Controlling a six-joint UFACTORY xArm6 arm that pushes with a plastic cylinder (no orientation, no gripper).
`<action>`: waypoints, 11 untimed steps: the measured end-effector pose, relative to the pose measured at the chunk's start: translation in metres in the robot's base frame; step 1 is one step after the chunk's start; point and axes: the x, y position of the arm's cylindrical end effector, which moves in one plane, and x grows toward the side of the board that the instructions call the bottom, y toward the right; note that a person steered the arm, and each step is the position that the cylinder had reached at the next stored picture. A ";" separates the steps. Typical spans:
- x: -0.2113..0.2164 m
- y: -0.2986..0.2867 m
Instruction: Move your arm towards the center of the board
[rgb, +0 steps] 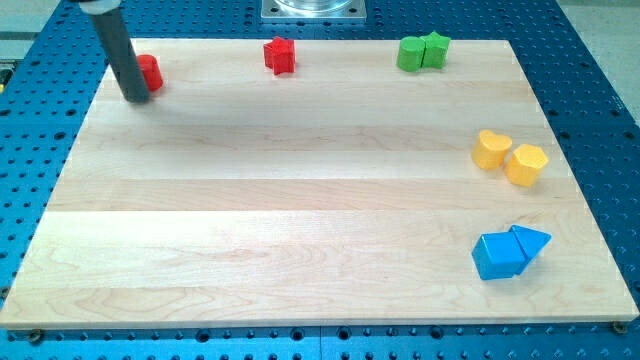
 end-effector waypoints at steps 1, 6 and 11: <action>-0.033 0.000; 0.028 0.037; 0.036 0.218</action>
